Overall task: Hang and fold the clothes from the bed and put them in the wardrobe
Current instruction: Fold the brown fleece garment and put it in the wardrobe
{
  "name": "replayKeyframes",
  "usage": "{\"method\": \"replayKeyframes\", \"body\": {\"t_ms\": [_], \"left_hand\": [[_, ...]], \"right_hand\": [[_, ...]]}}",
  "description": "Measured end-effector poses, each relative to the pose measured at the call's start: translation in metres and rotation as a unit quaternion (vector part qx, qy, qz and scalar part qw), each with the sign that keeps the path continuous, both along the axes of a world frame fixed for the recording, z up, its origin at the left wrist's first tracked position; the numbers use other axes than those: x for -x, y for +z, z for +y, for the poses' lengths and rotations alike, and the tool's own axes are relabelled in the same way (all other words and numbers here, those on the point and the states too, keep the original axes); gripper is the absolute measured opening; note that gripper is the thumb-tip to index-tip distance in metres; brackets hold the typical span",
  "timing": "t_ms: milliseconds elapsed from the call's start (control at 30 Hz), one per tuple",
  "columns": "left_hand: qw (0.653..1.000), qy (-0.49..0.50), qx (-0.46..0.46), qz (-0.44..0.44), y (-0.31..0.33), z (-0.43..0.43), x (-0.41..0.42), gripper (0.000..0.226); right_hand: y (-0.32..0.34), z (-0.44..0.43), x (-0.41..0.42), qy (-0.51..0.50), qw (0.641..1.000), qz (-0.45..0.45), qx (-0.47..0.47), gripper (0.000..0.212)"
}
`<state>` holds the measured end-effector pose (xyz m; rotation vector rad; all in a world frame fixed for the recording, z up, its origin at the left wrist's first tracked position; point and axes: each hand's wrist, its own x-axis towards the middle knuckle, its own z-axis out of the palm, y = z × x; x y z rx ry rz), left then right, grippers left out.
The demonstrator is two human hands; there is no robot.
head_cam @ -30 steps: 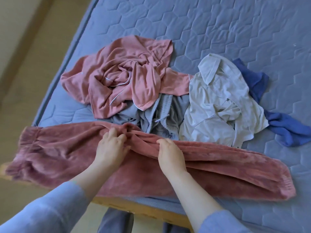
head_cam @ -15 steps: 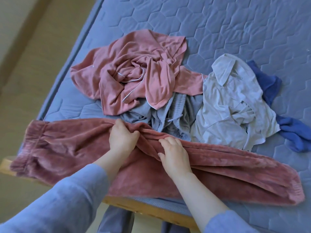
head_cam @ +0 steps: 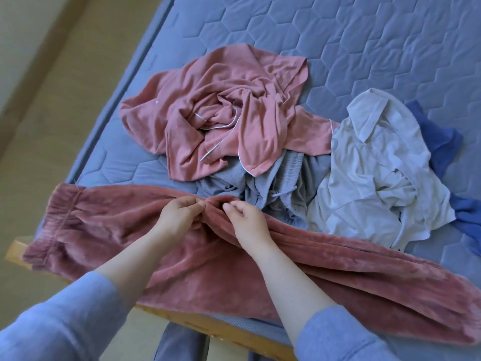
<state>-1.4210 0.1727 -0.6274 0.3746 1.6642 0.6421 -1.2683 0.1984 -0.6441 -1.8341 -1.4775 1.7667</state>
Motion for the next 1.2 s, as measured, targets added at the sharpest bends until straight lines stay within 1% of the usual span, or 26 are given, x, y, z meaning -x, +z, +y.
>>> {"method": "replayKeyframes", "body": {"t_ms": [67,133,167,200,267,300,333,400,467,567,633,733,800,900,1000,1133,1200], "left_hand": [[0.999,-0.027,-0.011,0.021,0.0,0.003,0.002,0.019],[0.995,-0.061,-0.034,0.065,-0.001,0.005,0.004,0.019],[0.99,-0.082,-0.048,0.108,-0.002,0.006,0.006,0.018],[0.978,-0.106,-0.062,0.169,-0.003,0.006,0.009,0.015],[0.938,-0.152,-0.081,0.301,-0.005,0.003,0.021,0.004],[0.916,-0.176,-0.09,0.349,-0.006,0.001,0.028,0.006],[0.898,-0.205,-0.097,0.377,-0.009,-0.002,0.036,0.014],[0.872,-0.274,-0.1,0.392,-0.014,-0.008,0.051,0.028],[0.857,-0.327,-0.094,0.387,-0.018,-0.012,0.062,0.039],[0.855,-0.34,-0.084,0.382,-0.02,-0.014,0.075,0.044],[0.854,-0.339,-0.079,0.387,-0.021,-0.011,0.08,0.044],[0.838,-0.377,-0.091,0.383,-0.018,-0.003,0.084,0.029],[0.845,-0.368,-0.13,0.366,-0.012,0.004,0.088,0.017],[0.86,-0.317,-0.197,0.348,-0.001,0.008,0.102,0.007],[0.848,-0.293,-0.21,0.388,0.004,0.002,0.118,0.006],[0.83,-0.301,-0.222,0.415,0.001,-0.001,0.117,0.007],[0.821,-0.319,-0.212,0.424,-0.004,0.005,0.114,0.009]], "right_hand": [[-0.002,0.008,0.007,-0.068,0.995,0.039,0.066,0.025],[-0.007,0.015,0.01,-0.082,0.992,0.027,0.088,0.026],[-0.008,0.018,0.011,-0.084,0.99,0.019,0.107,0.026],[-0.009,0.02,0.013,-0.089,0.986,0.011,0.138,0.028],[-0.009,0.023,0.017,-0.089,0.976,-0.018,0.199,0.034],[-0.008,0.024,0.018,-0.072,0.973,-0.037,0.215,0.033],[-0.007,0.024,0.019,-0.05,0.972,-0.049,0.224,0.031],[-0.005,0.024,0.022,-0.026,0.973,-0.031,0.227,0.027],[-0.002,0.023,0.026,-0.032,0.971,-0.007,0.238,0.025],[0.004,0.021,0.029,-0.063,0.966,0.022,0.251,0.016],[0.005,0.022,0.028,-0.099,0.968,0.039,0.229,0.009],[0.011,0.026,0.026,-0.152,0.978,0.041,0.133,0.005],[0.016,0.032,0.023,-0.182,0.979,0.039,0.079,0.008],[0.021,0.041,0.015,-0.18,0.983,0.001,0.041,0.008],[0.022,0.051,0.009,-0.215,0.976,-0.026,0.004,0.015],[0.022,0.068,0.018,-0.263,0.958,-0.053,-0.099,0.021],[0.019,0.073,0.024,-0.243,0.958,-0.084,-0.129,0.018]]}}
